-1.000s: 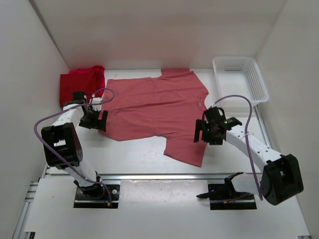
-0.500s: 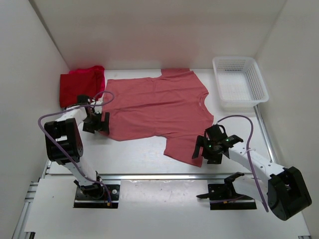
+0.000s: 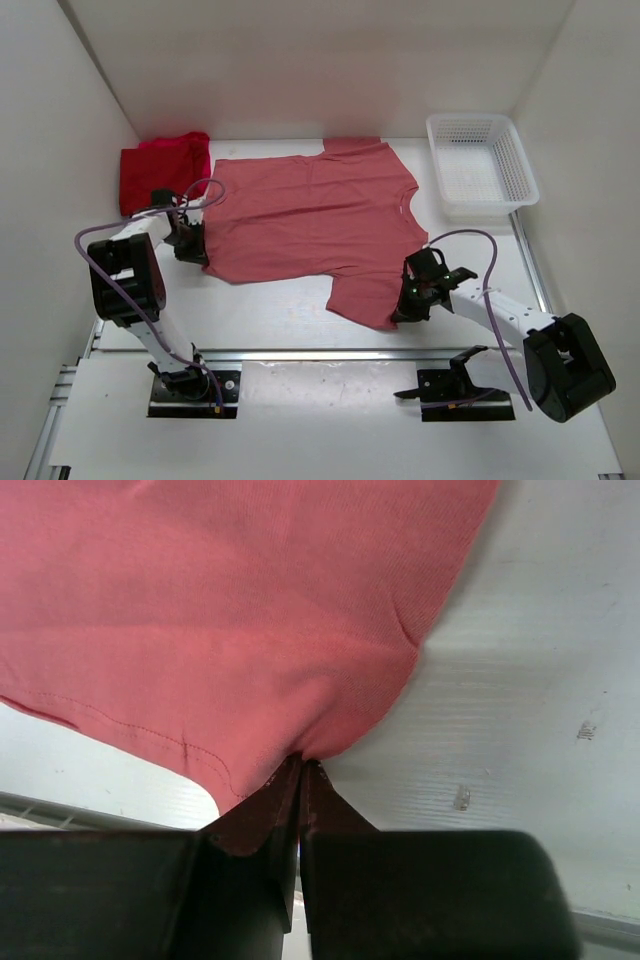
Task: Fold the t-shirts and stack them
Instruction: Grap the side of the flattened tshirt closest away from the robot with both arms, then fold the flattened tshirt in 1/3 of the way
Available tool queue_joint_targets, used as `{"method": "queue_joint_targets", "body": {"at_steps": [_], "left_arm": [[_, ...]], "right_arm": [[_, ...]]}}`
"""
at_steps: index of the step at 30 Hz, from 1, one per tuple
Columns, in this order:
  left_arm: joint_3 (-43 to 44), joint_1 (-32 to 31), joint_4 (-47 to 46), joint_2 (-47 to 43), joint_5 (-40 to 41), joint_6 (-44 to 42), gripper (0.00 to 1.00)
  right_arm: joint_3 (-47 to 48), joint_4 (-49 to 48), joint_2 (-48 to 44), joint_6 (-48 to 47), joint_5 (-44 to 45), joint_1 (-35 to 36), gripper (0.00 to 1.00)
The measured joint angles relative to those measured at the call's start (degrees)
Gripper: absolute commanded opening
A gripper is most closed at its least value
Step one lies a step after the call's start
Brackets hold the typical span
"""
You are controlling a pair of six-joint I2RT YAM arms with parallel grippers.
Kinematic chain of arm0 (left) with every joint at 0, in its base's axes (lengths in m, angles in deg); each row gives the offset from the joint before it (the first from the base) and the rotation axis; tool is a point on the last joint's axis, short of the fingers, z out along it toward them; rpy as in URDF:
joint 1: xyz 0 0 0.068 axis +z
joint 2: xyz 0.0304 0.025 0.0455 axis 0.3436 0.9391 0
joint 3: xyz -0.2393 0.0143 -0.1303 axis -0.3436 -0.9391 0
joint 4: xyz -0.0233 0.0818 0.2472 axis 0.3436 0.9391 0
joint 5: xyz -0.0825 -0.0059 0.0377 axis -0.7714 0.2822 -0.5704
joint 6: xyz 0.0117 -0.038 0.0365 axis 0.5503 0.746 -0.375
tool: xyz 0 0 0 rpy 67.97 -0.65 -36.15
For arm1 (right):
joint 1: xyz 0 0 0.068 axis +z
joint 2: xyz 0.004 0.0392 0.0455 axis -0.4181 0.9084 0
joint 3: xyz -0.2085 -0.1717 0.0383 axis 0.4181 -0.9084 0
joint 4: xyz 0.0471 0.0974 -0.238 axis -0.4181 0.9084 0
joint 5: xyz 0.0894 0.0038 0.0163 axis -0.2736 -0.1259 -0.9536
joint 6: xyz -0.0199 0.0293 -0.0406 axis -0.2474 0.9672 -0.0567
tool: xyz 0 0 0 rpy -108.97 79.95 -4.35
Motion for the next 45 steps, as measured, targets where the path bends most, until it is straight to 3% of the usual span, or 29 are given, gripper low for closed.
{"method": "queue_joint_targets", "body": {"at_steps": [5, 9, 11, 14, 17, 21, 26, 32, 36, 45], "left_arm": [[5.1, -0.5, 4.8, -0.3, -3.2, 1.1, 0.01], [13.7, -2.7, 6.5, 0.0, -6.5, 3.5, 0.07], [18.3, -4.0, 6.4, 1.4, -7.5, 4.5, 0.16], [25.2, -5.4, 6.0, 6.8, -7.5, 6.3, 0.47], [28.9, -5.2, 5.3, 13.2, -7.9, 7.3, 0.64], [30.3, -4.9, 6.6, 18.0, -7.5, 7.4, 0.67], [30.8, -4.5, 9.0, 16.9, -7.0, 4.3, 0.66], [22.6, -1.6, 10.0, 8.7, -6.6, -3.0, 0.64], [18.1, -3.8, 8.1, 8.6, -5.0, -6.7, 0.66], [17.6, -5.2, 1.9, 13.3, -2.8, -2.6, 0.72]], "right_arm": [[4.5, 1.9, 0.0, -1.4, -0.1, -1.5, 0.00], [13.0, 1.7, 1.8, -4.3, -0.1, -3.2, 0.00], [17.5, 1.1, 4.5, -6.2, -0.3, -4.2, 0.00], [23.7, 0.5, 10.2, -9.3, -1.2, -6.1, 0.00], [28.8, 0.2, 15.8, -12.3, -1.4, -9.2, 0.00], [36.6, 0.9, 23.6, -15.6, -1.5, -12.8, 0.00], [43.9, 1.6, 29.2, -18.2, -1.3, -15.2, 0.00], [44.6, 1.5, 29.1, -19.0, -1.1, -15.2, 0.00], [44.2, 1.5, 29.0, -19.0, -1.1, -14.6, 0.00], [44.2, 1.6, 28.1, -19.3, -1.0, -13.0, 0.00]]}}
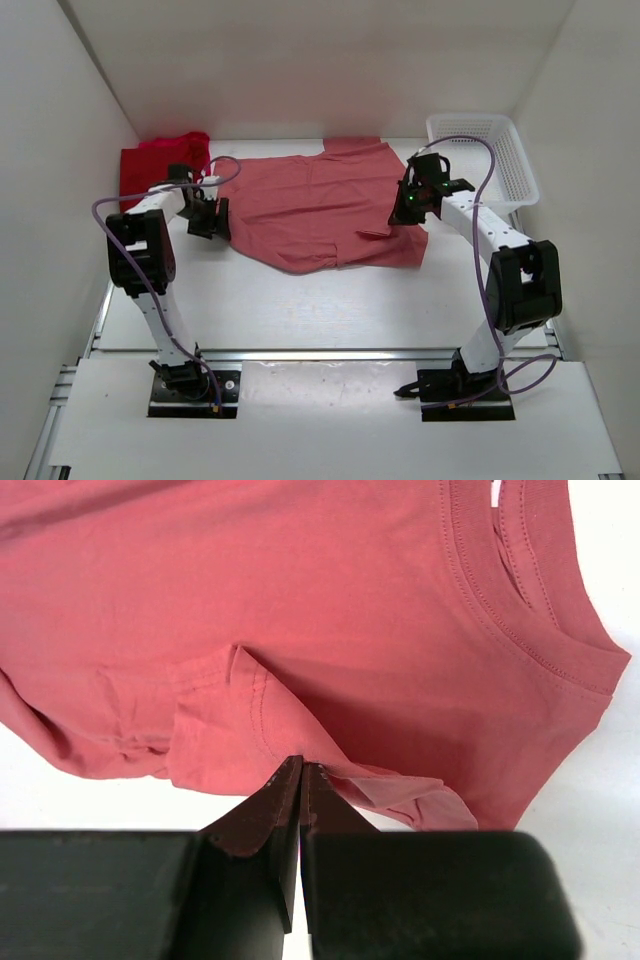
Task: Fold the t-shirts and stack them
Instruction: Fold the flattened tshirt in 1/3 of the way
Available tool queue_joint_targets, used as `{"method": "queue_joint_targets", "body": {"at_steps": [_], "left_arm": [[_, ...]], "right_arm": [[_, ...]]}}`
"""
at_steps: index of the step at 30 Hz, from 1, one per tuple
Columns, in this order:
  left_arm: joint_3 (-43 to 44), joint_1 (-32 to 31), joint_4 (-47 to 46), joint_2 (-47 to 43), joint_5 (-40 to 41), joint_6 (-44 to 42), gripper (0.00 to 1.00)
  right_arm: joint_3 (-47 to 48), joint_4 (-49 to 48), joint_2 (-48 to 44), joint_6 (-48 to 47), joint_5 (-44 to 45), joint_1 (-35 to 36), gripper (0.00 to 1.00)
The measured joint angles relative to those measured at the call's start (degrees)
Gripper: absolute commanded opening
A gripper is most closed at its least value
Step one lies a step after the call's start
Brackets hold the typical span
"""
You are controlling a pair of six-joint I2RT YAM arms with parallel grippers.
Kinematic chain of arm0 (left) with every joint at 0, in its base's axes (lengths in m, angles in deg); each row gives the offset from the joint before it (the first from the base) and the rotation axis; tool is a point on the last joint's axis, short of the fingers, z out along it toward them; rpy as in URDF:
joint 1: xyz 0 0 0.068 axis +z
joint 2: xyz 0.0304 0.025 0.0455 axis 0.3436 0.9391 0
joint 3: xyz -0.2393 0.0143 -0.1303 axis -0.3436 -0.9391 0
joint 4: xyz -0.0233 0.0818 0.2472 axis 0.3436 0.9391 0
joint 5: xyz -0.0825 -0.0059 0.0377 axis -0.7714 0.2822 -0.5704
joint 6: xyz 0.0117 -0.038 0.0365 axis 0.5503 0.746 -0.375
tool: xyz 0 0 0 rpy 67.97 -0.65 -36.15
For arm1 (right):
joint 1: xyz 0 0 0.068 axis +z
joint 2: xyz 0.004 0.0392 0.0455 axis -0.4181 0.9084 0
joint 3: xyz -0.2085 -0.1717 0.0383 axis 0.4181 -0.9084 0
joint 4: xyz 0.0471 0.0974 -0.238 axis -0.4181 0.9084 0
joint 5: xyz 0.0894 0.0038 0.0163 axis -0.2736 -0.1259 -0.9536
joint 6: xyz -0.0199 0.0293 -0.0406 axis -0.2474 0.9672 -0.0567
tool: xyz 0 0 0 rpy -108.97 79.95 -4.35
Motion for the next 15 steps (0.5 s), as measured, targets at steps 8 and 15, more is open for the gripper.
{"method": "queue_joint_targets", "body": {"at_steps": [8, 15], "left_arm": [[2.4, -0.2, -2.4, 2.2, -0.4, 1.6, 0.51], [0.1, -1.3, -3.6, 1.4, -0.7, 1.9, 0.28]], "right_arm": [[-0.4, 0.6, -1.7, -0.2, 0.7, 0.0, 0.00], [-0.8, 0.9, -2.7, -0.2, 1.0, 0.0, 0.00]]}}
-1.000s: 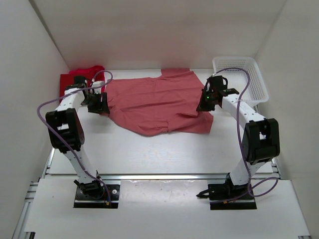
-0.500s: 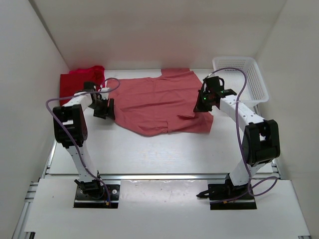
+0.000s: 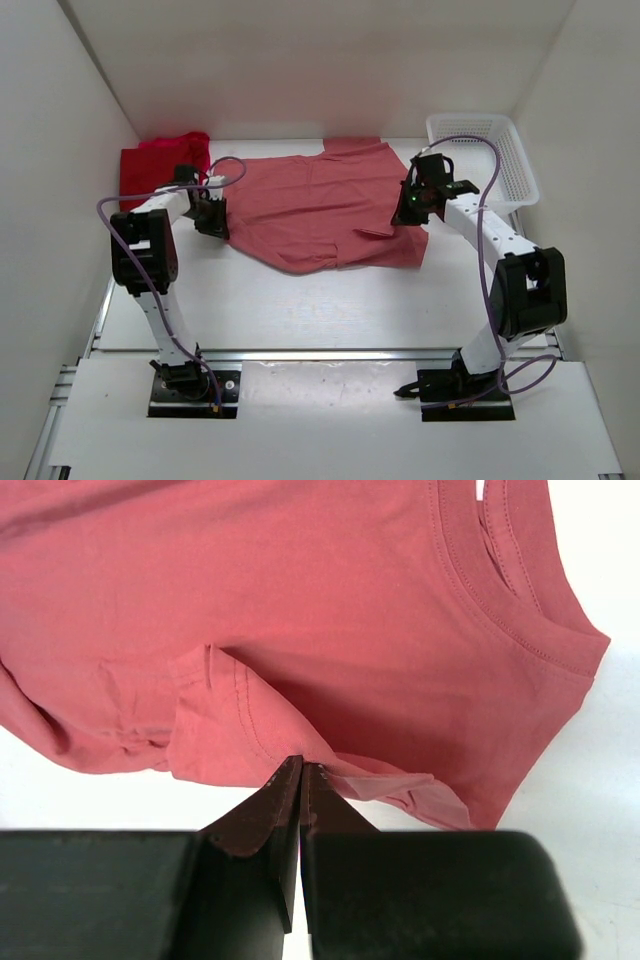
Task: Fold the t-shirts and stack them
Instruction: Fold the flattened tshirt in 1/3 of the way
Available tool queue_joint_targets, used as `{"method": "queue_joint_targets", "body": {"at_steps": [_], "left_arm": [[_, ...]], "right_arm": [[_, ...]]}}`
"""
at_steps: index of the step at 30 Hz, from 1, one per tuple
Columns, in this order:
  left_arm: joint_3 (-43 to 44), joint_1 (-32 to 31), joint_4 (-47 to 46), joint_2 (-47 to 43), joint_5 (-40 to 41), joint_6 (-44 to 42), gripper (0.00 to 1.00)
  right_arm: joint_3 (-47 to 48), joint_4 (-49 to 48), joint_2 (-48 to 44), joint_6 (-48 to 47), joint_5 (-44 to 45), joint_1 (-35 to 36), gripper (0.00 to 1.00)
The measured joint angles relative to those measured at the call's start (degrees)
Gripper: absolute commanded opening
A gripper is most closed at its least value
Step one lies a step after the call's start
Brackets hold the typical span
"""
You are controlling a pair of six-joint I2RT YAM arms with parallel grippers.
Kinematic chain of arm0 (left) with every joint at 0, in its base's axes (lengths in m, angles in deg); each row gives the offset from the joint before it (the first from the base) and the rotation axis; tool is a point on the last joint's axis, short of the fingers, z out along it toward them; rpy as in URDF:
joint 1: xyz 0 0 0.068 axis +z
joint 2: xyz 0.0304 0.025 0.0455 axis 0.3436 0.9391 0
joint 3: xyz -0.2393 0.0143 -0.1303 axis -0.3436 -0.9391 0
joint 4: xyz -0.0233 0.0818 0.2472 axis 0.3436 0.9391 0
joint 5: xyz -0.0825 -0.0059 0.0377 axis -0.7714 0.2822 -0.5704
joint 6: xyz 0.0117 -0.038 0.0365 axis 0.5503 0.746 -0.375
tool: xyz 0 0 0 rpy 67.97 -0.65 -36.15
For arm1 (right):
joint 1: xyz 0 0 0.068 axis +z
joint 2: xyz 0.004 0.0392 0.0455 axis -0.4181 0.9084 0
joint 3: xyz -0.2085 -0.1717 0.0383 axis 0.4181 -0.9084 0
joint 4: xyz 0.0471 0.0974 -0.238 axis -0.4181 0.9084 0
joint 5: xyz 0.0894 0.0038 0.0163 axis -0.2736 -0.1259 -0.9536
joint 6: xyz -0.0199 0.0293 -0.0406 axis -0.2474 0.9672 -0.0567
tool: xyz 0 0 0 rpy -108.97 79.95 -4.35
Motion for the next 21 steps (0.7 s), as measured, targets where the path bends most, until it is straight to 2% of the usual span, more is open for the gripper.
{"method": "queue_joint_targets", "body": {"at_steps": [3, 6, 11, 13, 15, 21], "left_arm": [[-1.0, 0.6, 0.6, -0.7, -0.5, 0.3, 0.24], [-1.9, 1.5, 1.4, -1.4, -0.8, 0.6, 0.15], [-2.4, 2.8, 4.3, -2.6, -0.7, 0.6, 0.13], [-2.5, 3.4, 6.3, -3.6, -0.7, 0.0, 0.18], [-3.3, 4.6, 8.6, -5.6, -0.7, -1.6, 0.27], [-6.5, 9.1, 16.7, -13.4, 0.3, -7.3, 0.41]], "right_arm": [[-0.2, 0.1, -0.3, 0.0, 0.0, 0.0, 0.00], [-0.6, 0.2, -0.7, 0.0, 0.0, -0.3, 0.00], [-1.1, 0.7, -1.4, -0.1, 0.3, -0.4, 0.00], [-1.2, 1.5, -2.1, -0.3, 0.5, -0.4, 0.01], [-1.9, 2.1, -3.5, -1.0, 1.1, -0.3, 0.00], [-7.6, 6.0, -11.6, -1.9, 2.2, -0.2, 0.00]]}}
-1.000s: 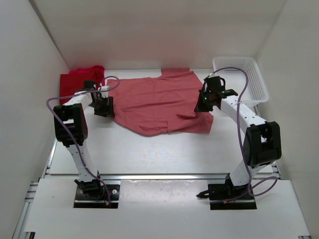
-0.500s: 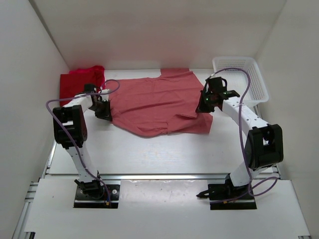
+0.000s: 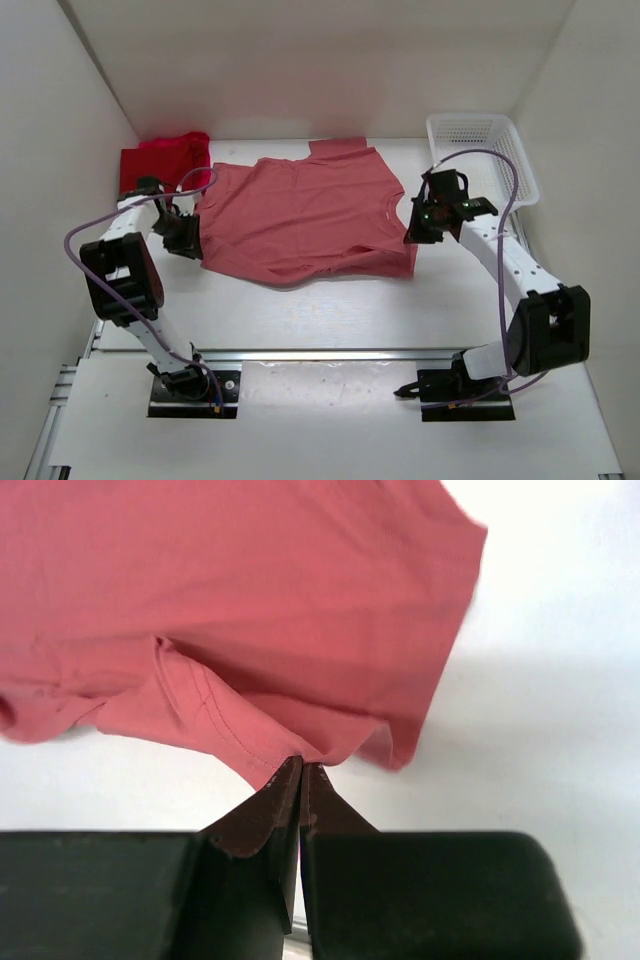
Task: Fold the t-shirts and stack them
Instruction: Fold the flattened tshirt in 1/3 of the way
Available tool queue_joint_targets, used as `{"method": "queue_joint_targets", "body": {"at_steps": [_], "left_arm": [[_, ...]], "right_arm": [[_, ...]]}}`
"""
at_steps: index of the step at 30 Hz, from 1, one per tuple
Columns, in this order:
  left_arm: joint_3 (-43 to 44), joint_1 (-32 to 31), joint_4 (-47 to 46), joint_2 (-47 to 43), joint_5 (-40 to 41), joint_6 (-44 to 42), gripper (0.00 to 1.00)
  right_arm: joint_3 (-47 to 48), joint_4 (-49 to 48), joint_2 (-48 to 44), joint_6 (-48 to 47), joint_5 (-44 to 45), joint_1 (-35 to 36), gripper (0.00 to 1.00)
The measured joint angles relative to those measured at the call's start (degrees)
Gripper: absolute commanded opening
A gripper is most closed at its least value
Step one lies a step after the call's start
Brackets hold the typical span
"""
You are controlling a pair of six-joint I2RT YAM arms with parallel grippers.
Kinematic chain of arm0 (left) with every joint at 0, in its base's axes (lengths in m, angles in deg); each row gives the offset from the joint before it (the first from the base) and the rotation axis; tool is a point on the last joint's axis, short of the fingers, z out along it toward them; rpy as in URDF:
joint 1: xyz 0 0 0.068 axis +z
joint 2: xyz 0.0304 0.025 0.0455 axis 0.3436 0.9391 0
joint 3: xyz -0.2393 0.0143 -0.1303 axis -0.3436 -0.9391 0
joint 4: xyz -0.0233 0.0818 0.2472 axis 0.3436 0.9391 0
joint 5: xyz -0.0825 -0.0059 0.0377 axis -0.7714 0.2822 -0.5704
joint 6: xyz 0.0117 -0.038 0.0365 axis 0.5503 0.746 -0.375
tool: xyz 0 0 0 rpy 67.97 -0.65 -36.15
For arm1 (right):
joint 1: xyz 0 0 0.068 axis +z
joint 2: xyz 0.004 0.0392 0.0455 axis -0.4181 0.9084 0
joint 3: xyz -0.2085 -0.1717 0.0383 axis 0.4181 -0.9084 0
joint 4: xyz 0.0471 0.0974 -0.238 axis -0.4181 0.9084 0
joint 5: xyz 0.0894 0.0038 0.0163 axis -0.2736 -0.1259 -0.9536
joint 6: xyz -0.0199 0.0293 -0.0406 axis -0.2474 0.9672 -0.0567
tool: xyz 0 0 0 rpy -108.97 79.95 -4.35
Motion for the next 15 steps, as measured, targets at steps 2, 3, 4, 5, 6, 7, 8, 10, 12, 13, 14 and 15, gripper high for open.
{"method": "queue_joint_targets", "body": {"at_steps": [2, 3, 4, 5, 6, 7, 8, 10, 12, 13, 14, 15], "left_arm": [[-2.3, -0.1, 1.1, -1.7, 0.7, -1.7, 0.46], [-3.7, -0.5, 1.6, -2.3, 0.9, -2.4, 0.47], [-5.2, -1.1, 2.0, -2.5, 1.0, -2.8, 0.47], [-6.8, -1.7, 2.4, -2.5, 1.1, -3.2, 0.48], [-8.4, -2.1, 2.3, -2.4, 1.3, -3.4, 0.49], [-9.9, -2.7, 2.3, -2.3, 1.6, -3.4, 0.50], [-11.0, -3.0, 2.3, -2.1, 1.9, -3.3, 0.53], [-11.9, -2.8, 2.1, -1.3, 2.6, -2.3, 0.57], [-11.8, -1.7, 0.7, -1.1, 2.5, -1.0, 0.58], [-11.7, -0.9, 0.0, -1.2, 2.4, -0.4, 0.61], [-11.6, -0.2, -1.1, -1.4, 2.5, 0.2, 0.61], [-11.6, 0.2, -2.3, -1.6, 2.7, 1.0, 0.64]], "right_arm": [[-1.7, 1.2, -2.5, 0.2, 0.0, 0.5, 0.00], [-2.4, 1.4, -3.5, 0.3, 0.1, 0.9, 0.00], [-3.0, 1.4, -4.1, 0.5, 0.1, 1.3, 0.00], [-3.7, 1.4, -4.6, 0.7, 0.1, 1.9, 0.00], [-4.3, 1.4, -4.8, 1.0, 0.0, 2.6, 0.00], [-4.9, 1.3, -4.9, 1.4, -0.2, 3.1, 0.00], [-5.5, 1.2, -4.9, 1.8, -0.3, 3.5, 0.00], [-6.6, 0.9, -5.0, 2.4, -1.0, 3.9, 0.00], [-7.4, 1.0, -5.3, 2.8, -1.1, 3.9, 0.00], [-7.5, 1.0, -5.4, 2.9, -1.1, 3.9, 0.00], [-7.5, 0.9, -5.6, 3.0, -1.2, 3.8, 0.00], [-7.5, 0.8, -5.7, 3.2, -1.1, 3.8, 0.00]]}}
